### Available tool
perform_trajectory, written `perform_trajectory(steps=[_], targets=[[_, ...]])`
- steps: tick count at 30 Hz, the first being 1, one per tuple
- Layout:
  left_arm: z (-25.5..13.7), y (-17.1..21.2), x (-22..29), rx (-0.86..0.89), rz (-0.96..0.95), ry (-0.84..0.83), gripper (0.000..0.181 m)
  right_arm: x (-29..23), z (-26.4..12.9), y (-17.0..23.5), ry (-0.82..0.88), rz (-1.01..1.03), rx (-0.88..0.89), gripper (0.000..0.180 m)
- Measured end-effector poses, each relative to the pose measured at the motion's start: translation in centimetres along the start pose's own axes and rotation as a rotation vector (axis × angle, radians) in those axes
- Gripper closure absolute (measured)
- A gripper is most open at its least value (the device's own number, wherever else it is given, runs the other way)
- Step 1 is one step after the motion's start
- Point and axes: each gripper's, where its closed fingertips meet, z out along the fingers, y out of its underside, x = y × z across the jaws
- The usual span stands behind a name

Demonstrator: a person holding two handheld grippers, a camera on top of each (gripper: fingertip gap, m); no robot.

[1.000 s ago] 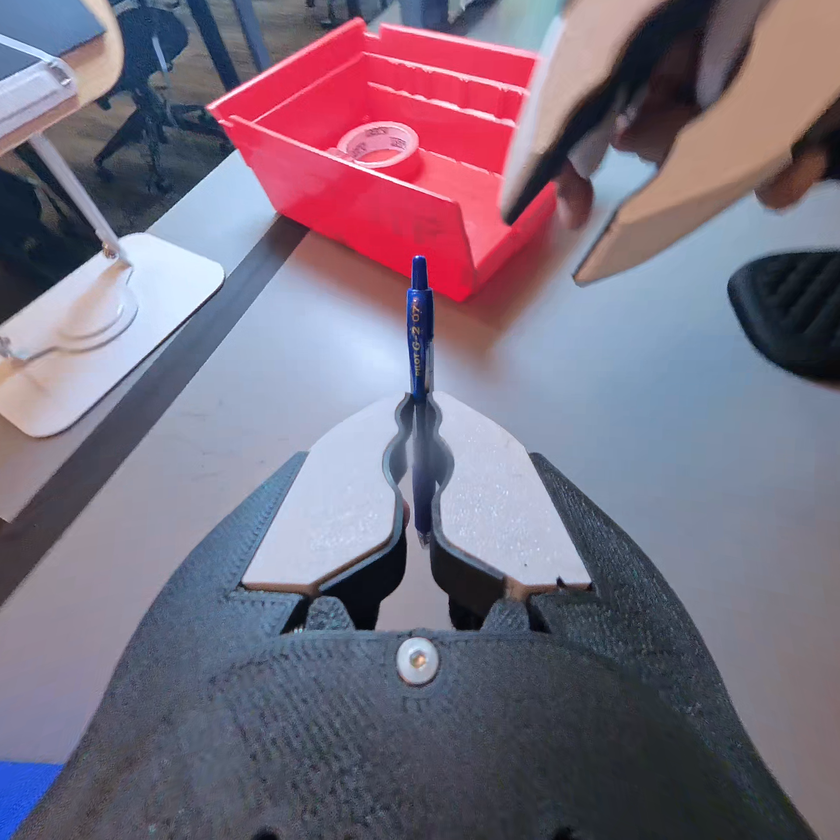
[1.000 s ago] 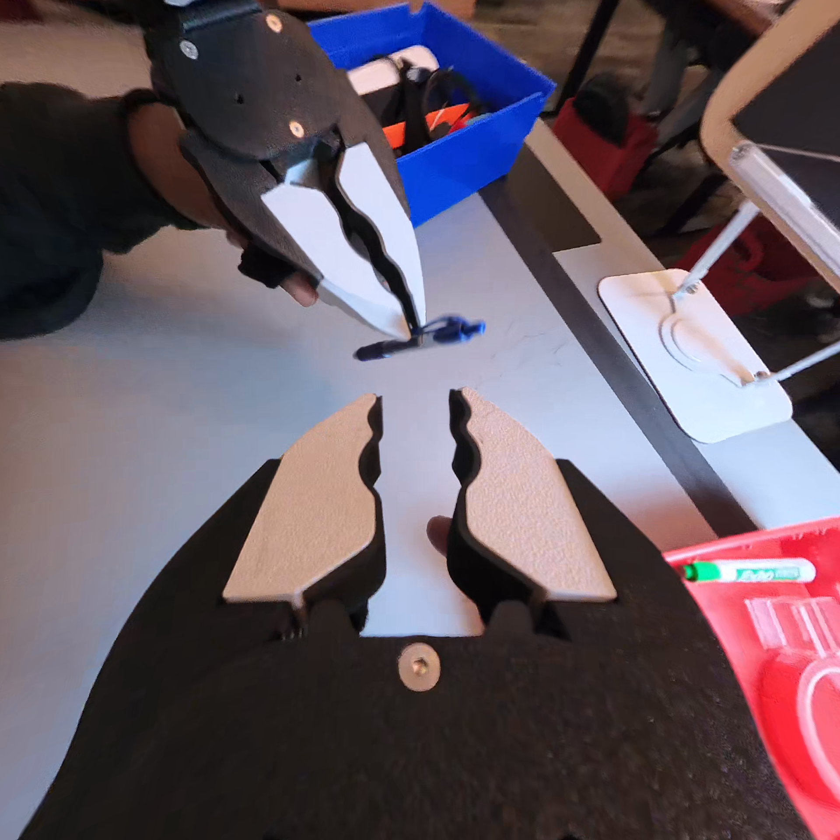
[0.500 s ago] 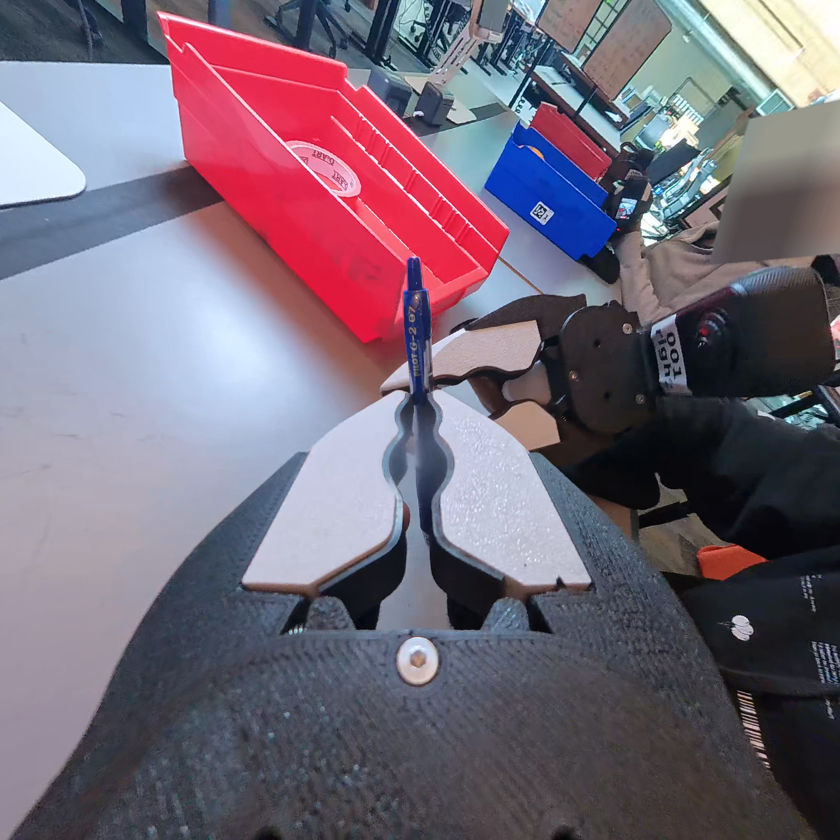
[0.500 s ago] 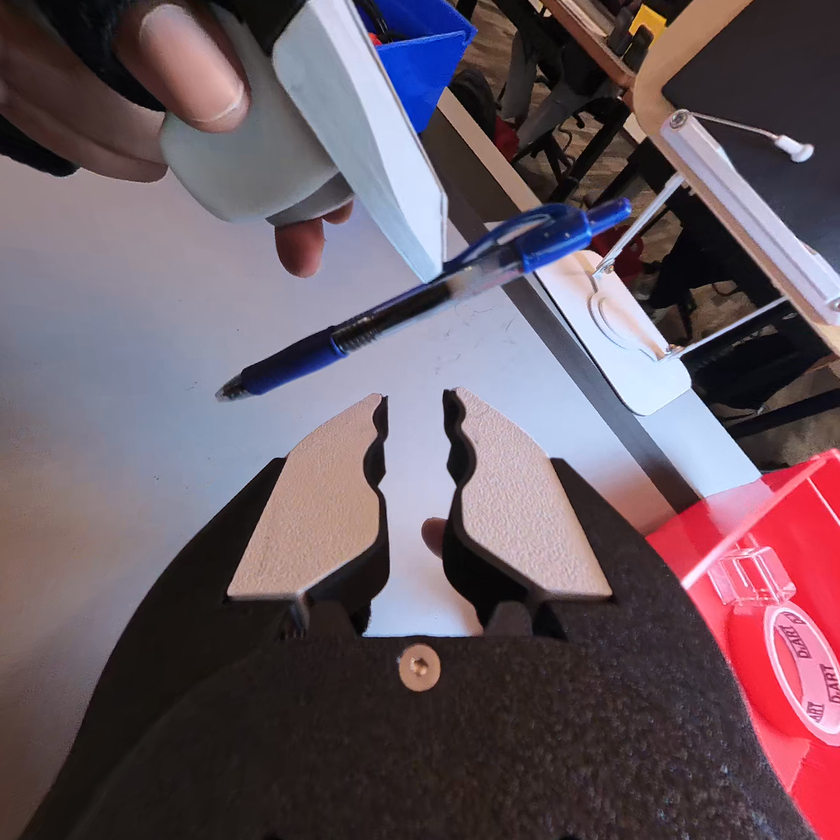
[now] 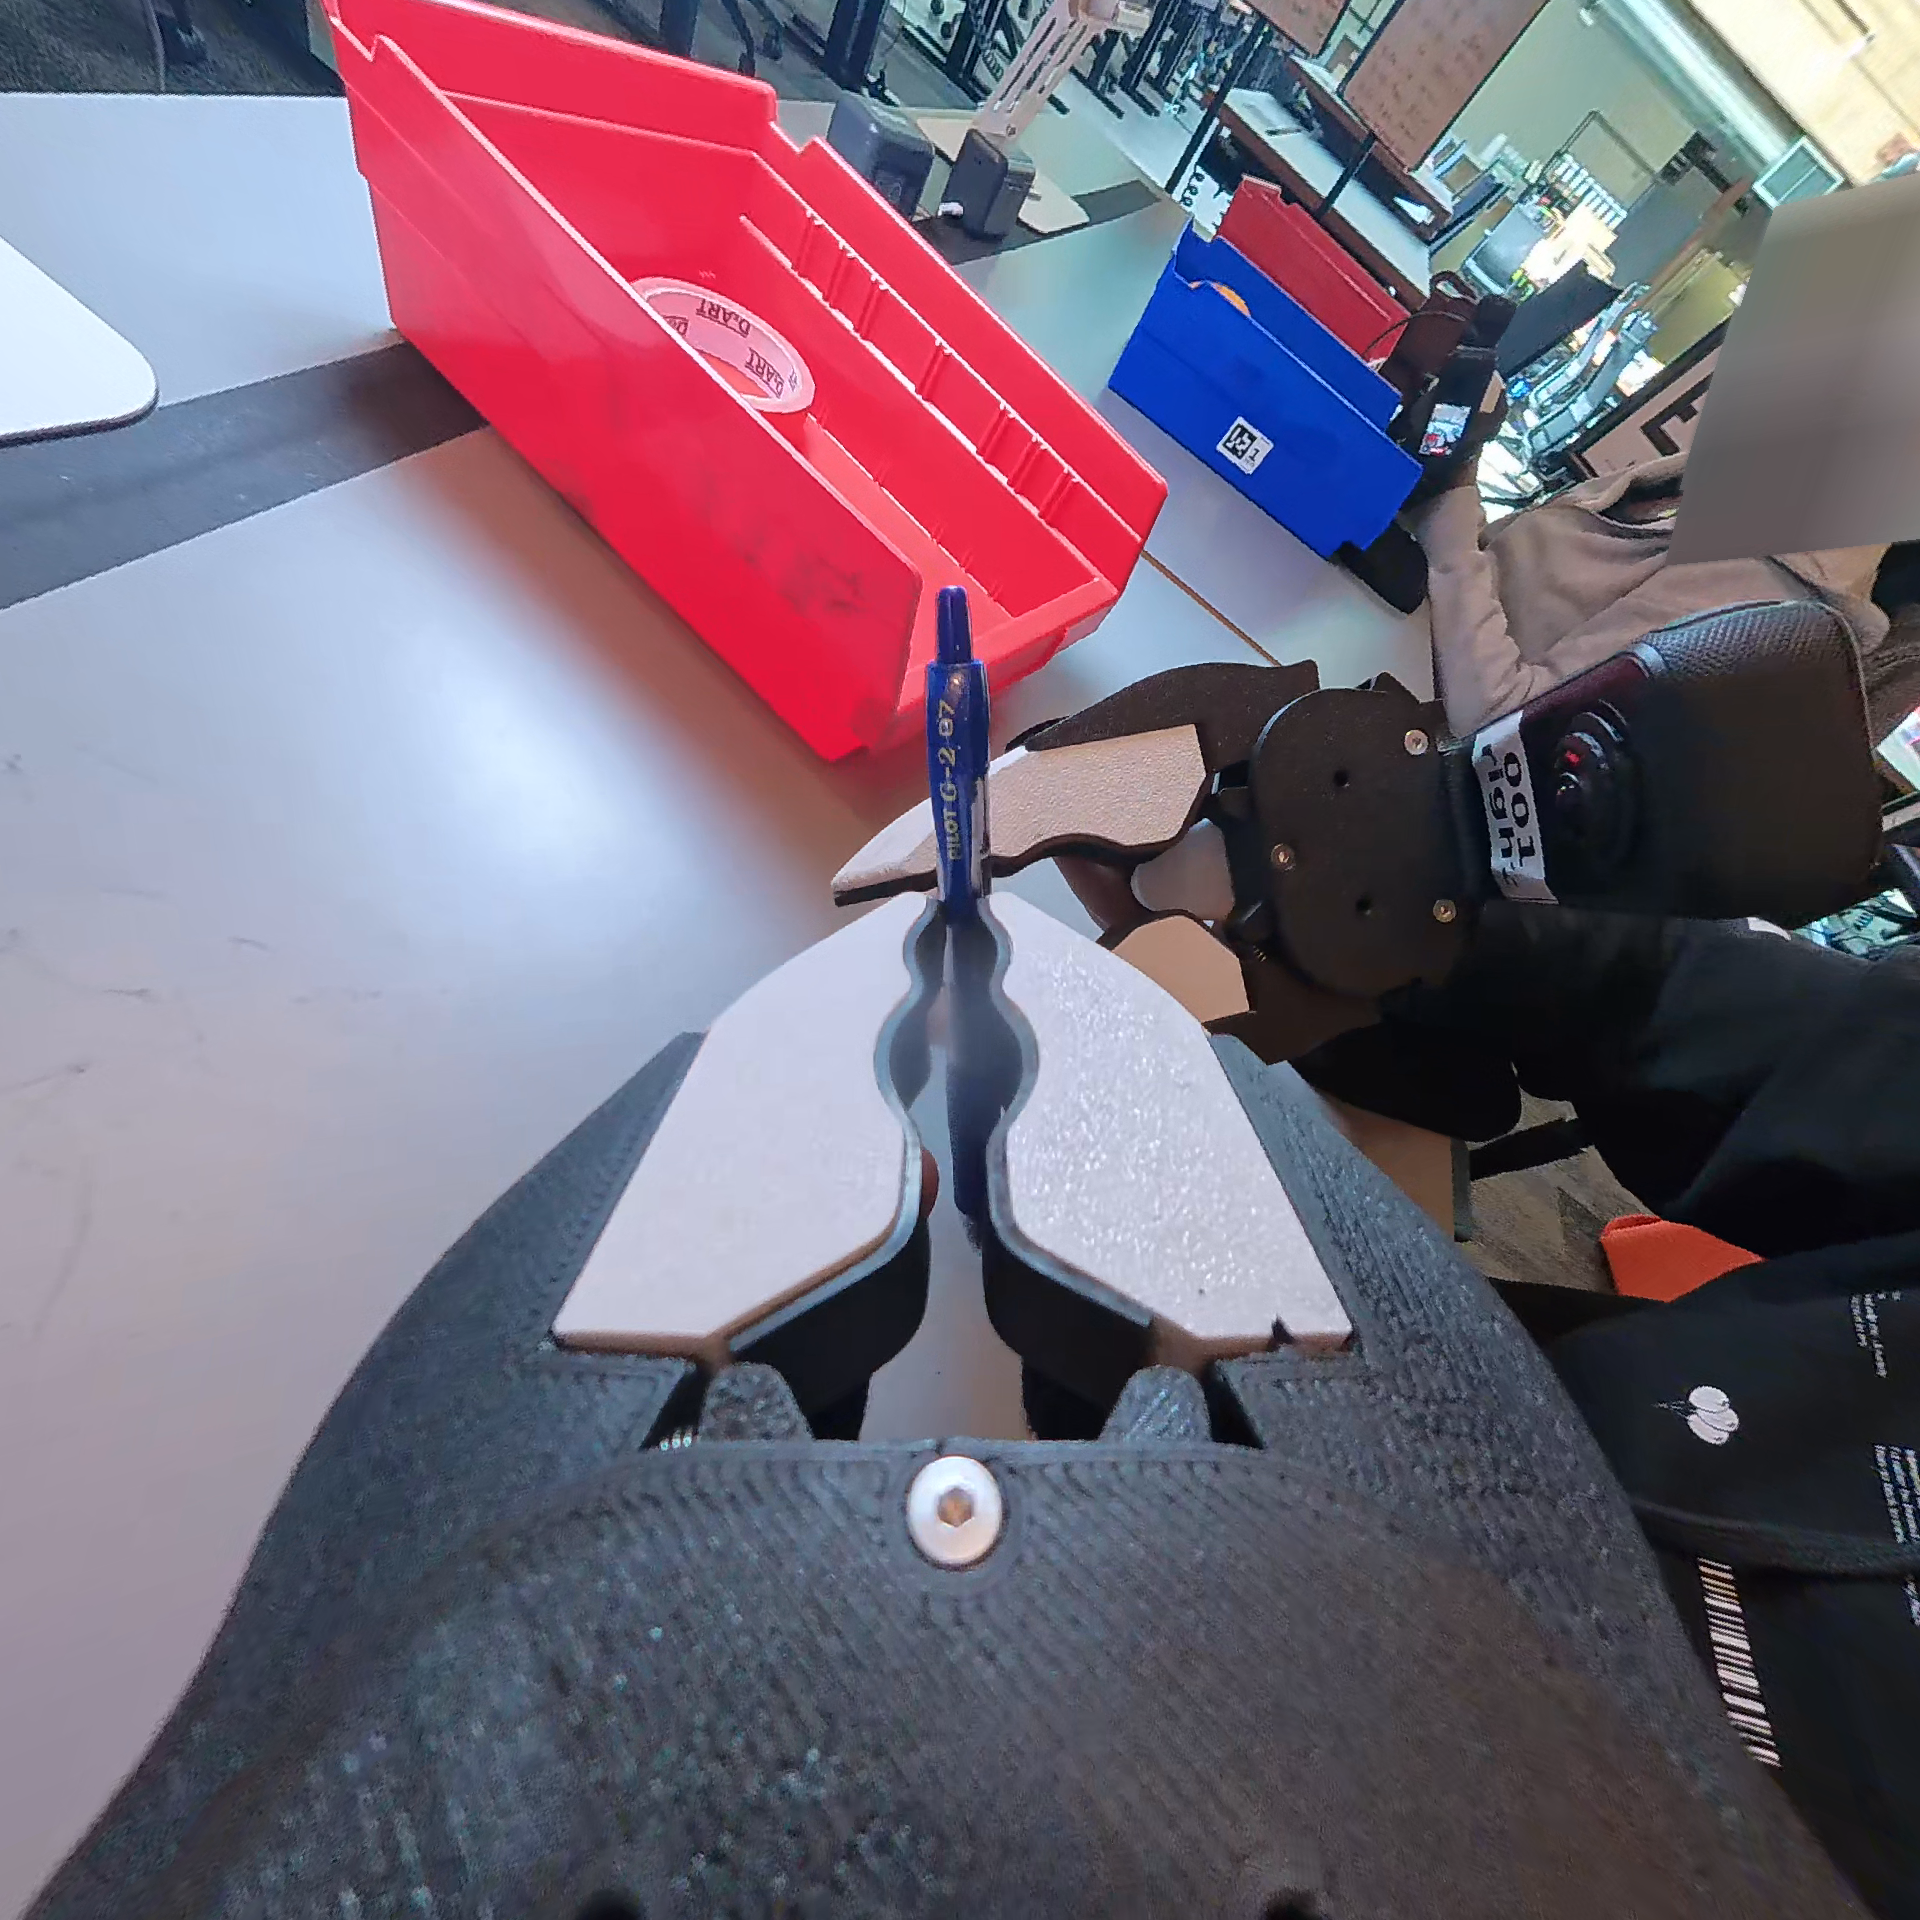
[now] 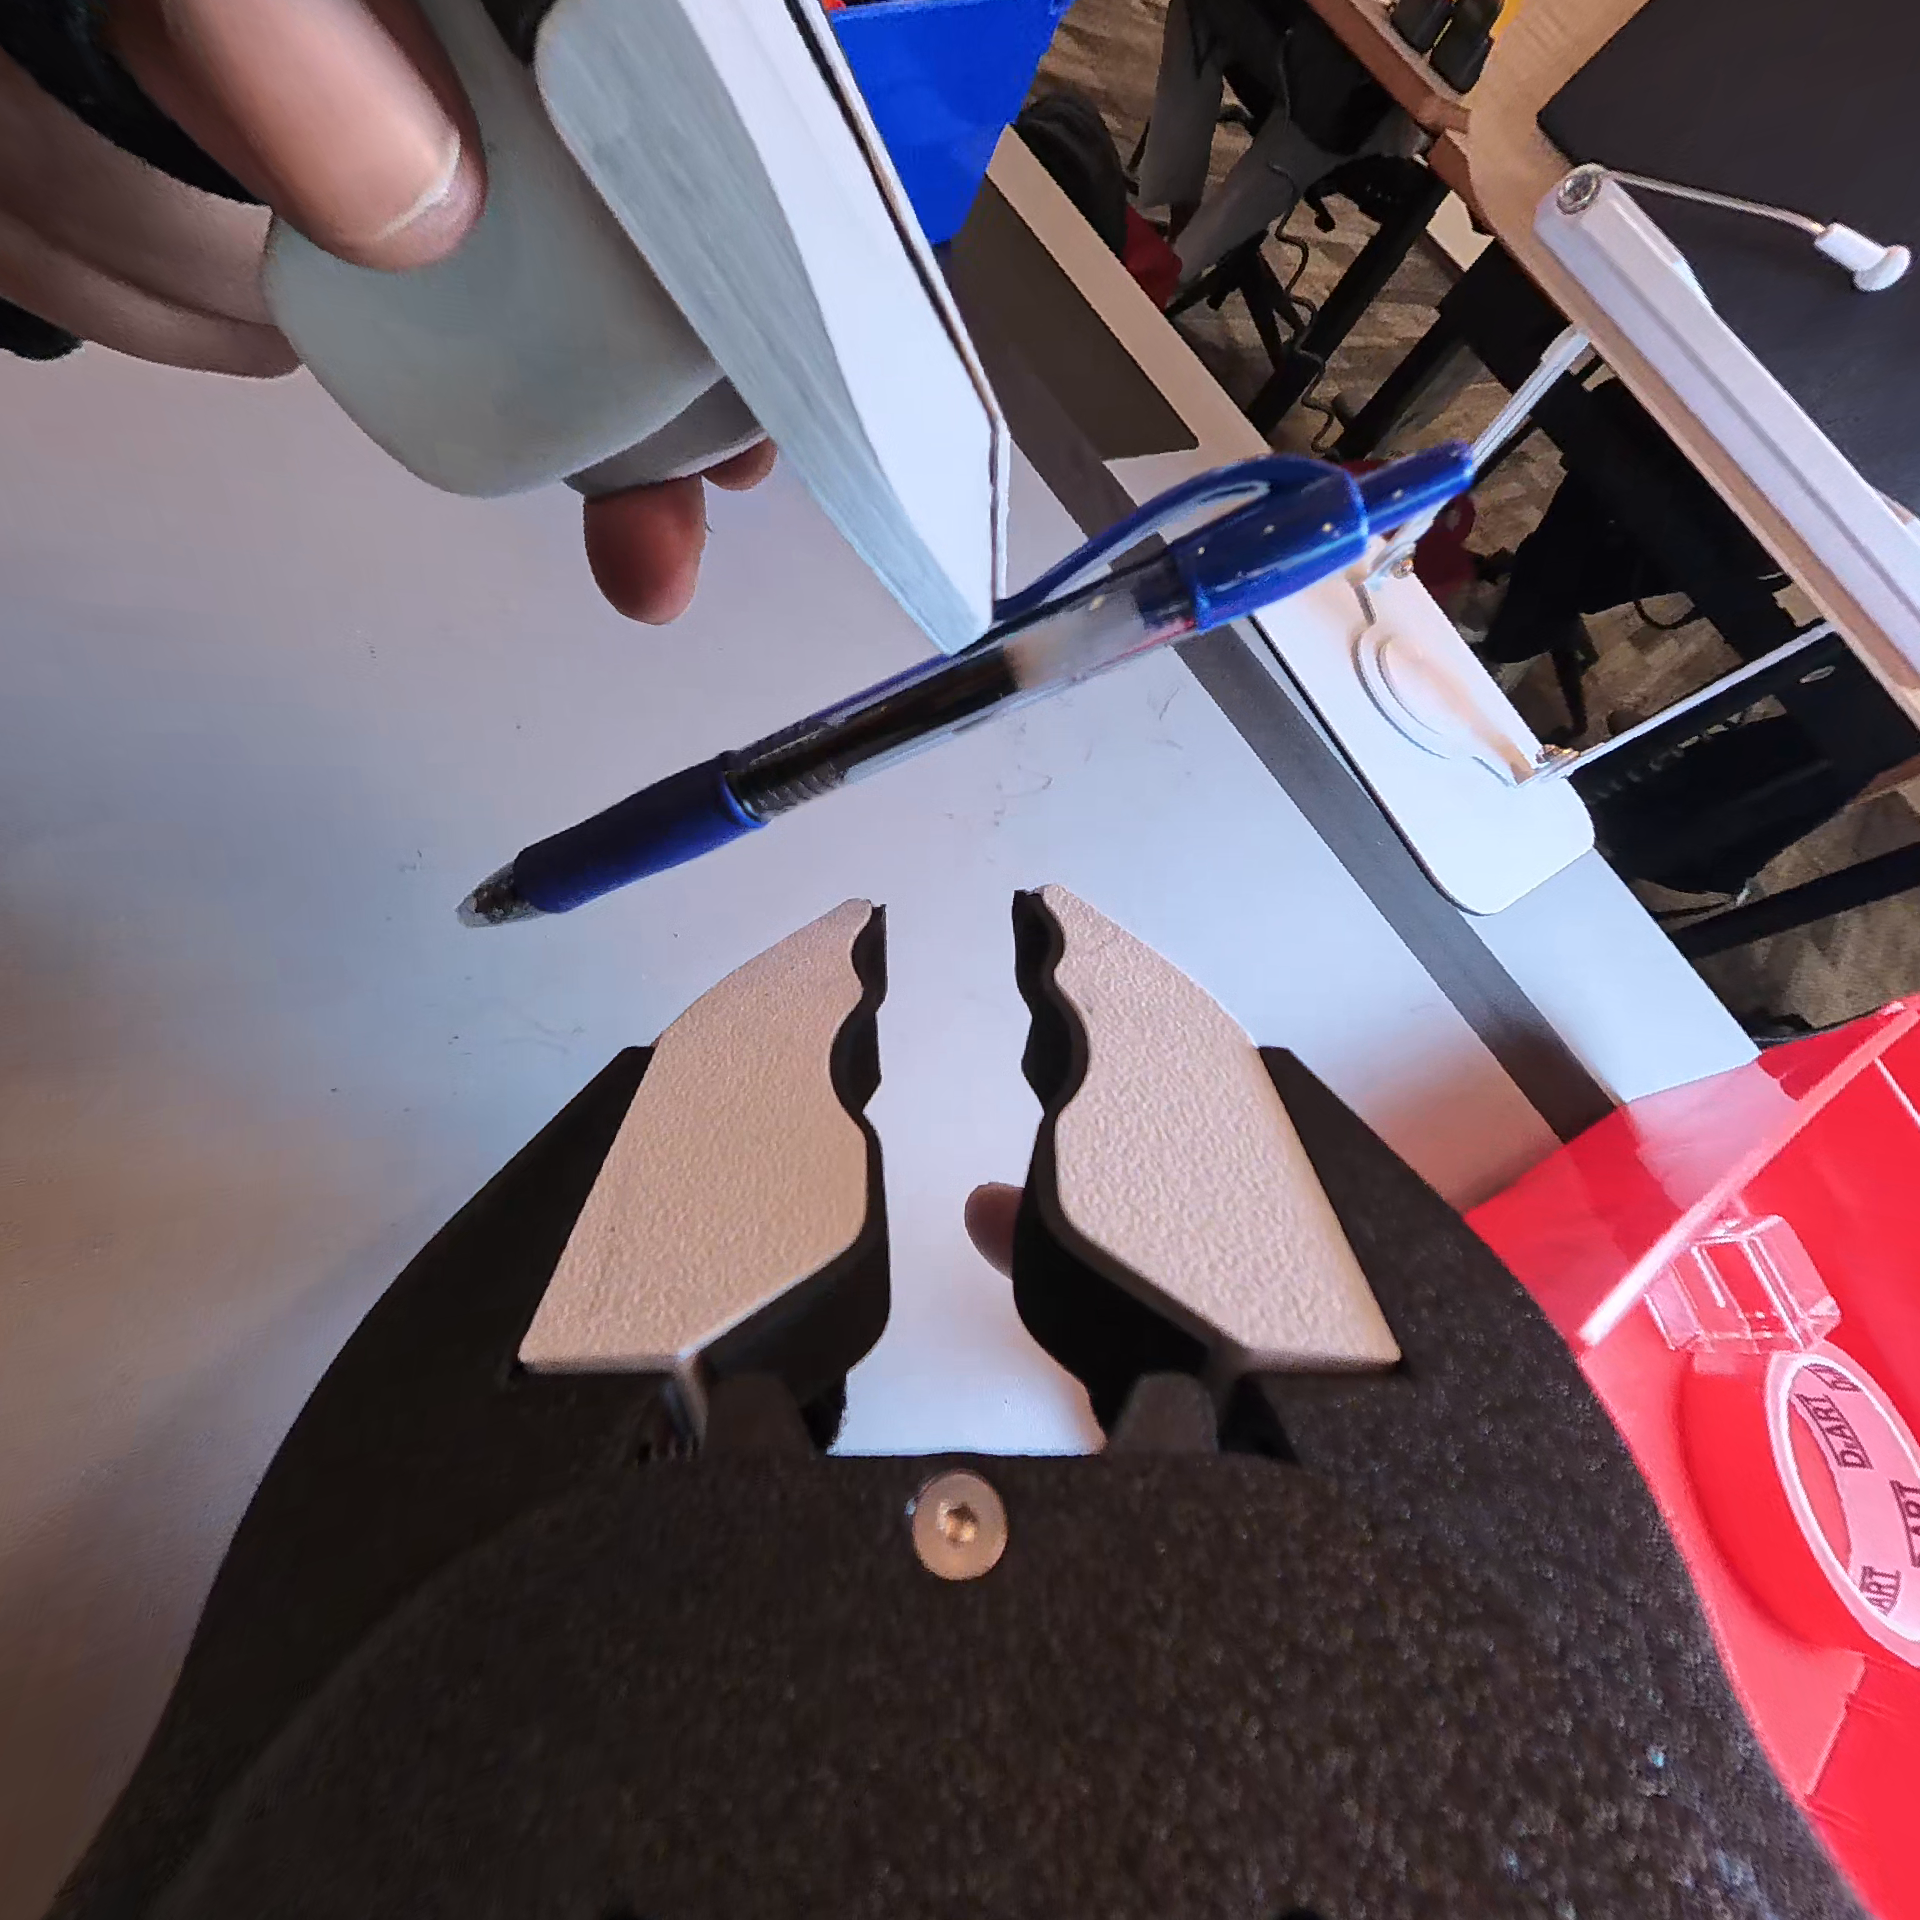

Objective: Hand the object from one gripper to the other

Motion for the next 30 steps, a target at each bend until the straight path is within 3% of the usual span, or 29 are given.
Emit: perform_trajectory(steps=[5,10,15,23,30], targets=[[-0.6,-0.5,-0.5,0.026,0.039,-0.017,0.175,-0.7,-0.5,-0.7,-0.090,0.024,0.063,0.153],[-1.9,-1.7,-0.3,0.115,0.141,0.024,0.176,-4.0,-2.9,-3.2,-0.426,0.094,0.267,0.133],[-3.0,-3.6,2.0,0.262,0.186,0.140,0.176,-3.7,-4.8,-4.8,-0.614,0.302,0.418,0.129],[-4.7,-6.4,5.3,0.483,0.186,0.224,0.175,-2.4,-6.0,-6.0,-0.639,0.467,0.598,0.157],[-4.7,-6.8,5.6,0.554,0.139,0.250,0.175,-3.0,-6.0,-6.1,-0.622,0.470,0.622,0.165]])
